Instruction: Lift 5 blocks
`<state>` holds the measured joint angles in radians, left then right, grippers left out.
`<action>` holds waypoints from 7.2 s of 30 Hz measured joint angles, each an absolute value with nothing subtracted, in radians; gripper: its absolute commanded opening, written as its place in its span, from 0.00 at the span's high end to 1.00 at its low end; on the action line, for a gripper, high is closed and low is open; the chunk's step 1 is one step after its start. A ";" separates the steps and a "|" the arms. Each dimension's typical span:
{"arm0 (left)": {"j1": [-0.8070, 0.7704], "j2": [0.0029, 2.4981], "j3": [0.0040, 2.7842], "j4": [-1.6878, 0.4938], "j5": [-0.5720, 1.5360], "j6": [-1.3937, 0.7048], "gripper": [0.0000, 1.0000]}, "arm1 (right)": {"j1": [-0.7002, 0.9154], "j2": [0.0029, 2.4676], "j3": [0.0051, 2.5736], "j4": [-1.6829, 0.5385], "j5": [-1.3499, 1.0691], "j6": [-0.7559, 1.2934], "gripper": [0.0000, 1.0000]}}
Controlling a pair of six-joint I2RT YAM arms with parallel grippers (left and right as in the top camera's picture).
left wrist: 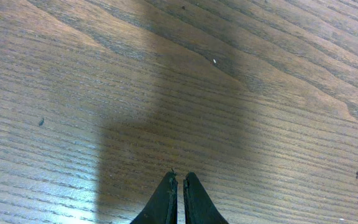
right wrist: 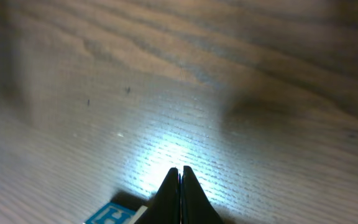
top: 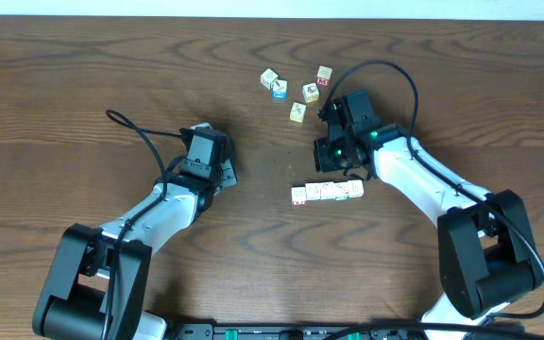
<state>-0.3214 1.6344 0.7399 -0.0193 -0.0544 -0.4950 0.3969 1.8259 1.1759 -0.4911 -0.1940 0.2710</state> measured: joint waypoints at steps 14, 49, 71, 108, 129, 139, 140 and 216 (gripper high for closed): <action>-0.321 1.634 0.740 -0.020 -0.055 -0.495 0.93 | 0.473 1.826 1.198 -0.580 -0.079 0.443 0.99; -0.321 1.634 0.740 -0.020 -0.055 -0.493 0.92 | 0.497 1.923 1.198 -0.587 -0.115 0.447 0.99; -0.321 1.634 0.740 -0.020 -0.054 -0.493 0.93 | 0.497 1.923 1.198 -0.613 -0.116 0.444 0.99; -0.321 1.634 0.740 -0.020 -0.055 -0.493 0.92 | 0.442 1.923 1.198 -0.641 -0.100 0.413 0.99; -0.321 1.634 0.740 -0.020 -0.055 -0.493 0.93 | 0.443 1.923 1.198 -0.650 -0.093 0.413 0.99; -0.321 1.634 0.740 -0.020 -0.055 -0.493 0.92 | 0.443 1.923 1.198 -0.590 -0.078 0.393 0.99; -0.321 1.634 0.740 -0.020 -0.054 -0.493 0.93 | 0.443 1.923 1.198 -0.590 -0.083 0.392 0.99; -0.321 1.634 0.740 -0.020 -0.055 -0.493 0.93 | 0.346 1.923 1.198 -0.658 -0.040 0.329 0.99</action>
